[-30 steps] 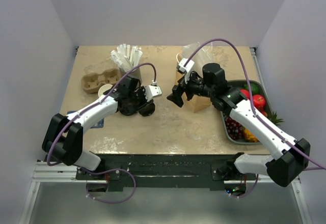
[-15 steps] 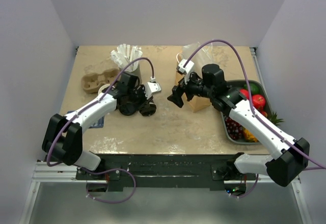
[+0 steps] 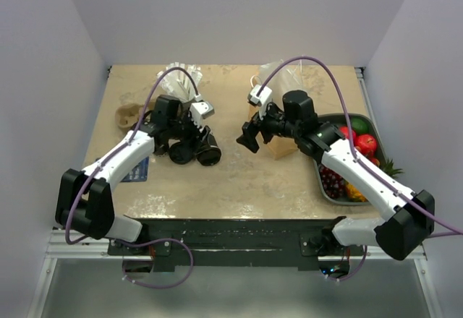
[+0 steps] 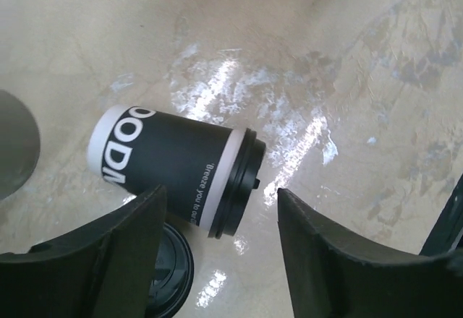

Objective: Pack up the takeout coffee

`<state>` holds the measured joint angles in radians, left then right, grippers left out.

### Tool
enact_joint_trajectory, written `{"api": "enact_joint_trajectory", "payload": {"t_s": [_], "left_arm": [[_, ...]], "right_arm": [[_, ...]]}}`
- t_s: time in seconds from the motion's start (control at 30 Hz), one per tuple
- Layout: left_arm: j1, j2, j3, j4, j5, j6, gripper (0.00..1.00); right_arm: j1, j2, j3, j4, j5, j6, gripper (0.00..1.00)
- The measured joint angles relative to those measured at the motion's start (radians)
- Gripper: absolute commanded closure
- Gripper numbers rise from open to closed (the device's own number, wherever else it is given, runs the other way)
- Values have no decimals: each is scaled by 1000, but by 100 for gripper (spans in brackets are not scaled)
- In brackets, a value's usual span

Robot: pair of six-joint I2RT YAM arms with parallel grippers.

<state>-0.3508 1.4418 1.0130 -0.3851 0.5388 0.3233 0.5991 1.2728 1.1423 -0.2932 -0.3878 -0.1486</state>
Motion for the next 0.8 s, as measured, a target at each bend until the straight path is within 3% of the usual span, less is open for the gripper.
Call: {"api": "enact_joint_trajectory", "payload": {"t_s": [0.2,0.5,0.8], "left_arm": [[30,-37,0,12,-53,-93,26],[36,-184,-126,3,19,84,23],[46,-171,-283,108,24,114,23]], "right_arm": [[32,82,0,59,-7,-38,1],[108,217,-22,145,-78,-266,1],[153,475,-11,213,-64,-386,2]]}}
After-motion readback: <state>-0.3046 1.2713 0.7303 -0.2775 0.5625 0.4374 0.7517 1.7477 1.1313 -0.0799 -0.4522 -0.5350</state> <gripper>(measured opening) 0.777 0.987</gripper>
